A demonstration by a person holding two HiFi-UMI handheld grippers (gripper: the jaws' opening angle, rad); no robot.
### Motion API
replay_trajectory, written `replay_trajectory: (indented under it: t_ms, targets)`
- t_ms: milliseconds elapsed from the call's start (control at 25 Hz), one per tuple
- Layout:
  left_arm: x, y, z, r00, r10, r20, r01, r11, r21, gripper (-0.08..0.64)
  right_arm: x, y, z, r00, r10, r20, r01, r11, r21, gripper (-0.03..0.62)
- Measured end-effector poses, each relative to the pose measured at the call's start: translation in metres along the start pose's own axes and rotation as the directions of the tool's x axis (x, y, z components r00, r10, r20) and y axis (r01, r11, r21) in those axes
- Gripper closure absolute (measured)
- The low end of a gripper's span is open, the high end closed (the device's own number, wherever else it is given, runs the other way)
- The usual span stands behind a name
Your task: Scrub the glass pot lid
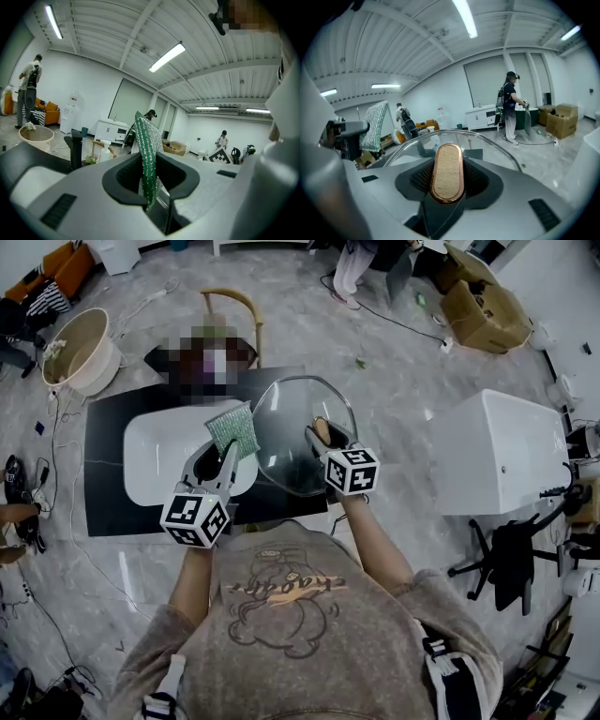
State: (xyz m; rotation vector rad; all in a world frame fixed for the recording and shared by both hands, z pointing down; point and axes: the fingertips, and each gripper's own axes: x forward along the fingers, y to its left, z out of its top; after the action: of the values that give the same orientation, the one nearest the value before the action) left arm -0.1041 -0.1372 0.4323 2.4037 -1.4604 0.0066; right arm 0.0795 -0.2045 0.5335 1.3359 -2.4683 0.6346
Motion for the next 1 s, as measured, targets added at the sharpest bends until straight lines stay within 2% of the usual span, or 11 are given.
replay_trajectory:
  t_ms: [280,440,520,600,640,760,880,1000]
  targets:
    - [-0.007,0.003,-0.002,1.000,0.010,0.004,-0.010,1.000,-0.020,0.472,-0.015,-0.017,0.010,0.994,0.032,0.108,-0.052,0.982,0.184,0.413]
    - [-0.008,0.001,-0.003,1.000,0.009,0.001,-0.008,1.000,-0.022,0.472,-0.023,-0.019,0.010,0.981,0.077,0.180,-0.129,0.945,0.301,0.413]
    - [-0.008,0.000,-0.002,1.000,0.006,0.002,-0.006,1.000,-0.023,0.472,-0.026,-0.020,0.011,0.968,0.107,0.227,-0.187,0.909,0.372,0.413]
    - [-0.007,0.000,-0.002,1.000,0.005,0.001,-0.005,1.000,-0.023,0.472,-0.028,-0.017,0.013,0.947,0.150,0.284,-0.267,0.858,0.439,0.413]
    - [-0.007,0.000,-0.002,1.000,0.004,0.000,-0.004,1.000,-0.023,0.472,-0.030,-0.013,0.016,0.930,0.181,0.320,-0.320,0.828,0.461,0.413]
    - [-0.007,-0.001,-0.002,1.000,0.001,-0.004,-0.002,1.000,-0.023,0.472,-0.035,0.005,0.035,0.851,0.289,0.439,-0.486,0.750,0.448,0.413]
    - [-0.006,-0.004,-0.001,1.000,-0.005,-0.004,0.005,1.000,-0.022,0.472,-0.039,0.004,0.033,0.823,0.292,0.487,-0.534,0.690,0.489,0.413]
    - [-0.006,-0.005,0.001,1.000,-0.014,-0.003,0.014,1.000,-0.021,0.472,-0.039,0.001,0.029,0.804,0.269,0.531,-0.570,0.605,0.556,0.413]
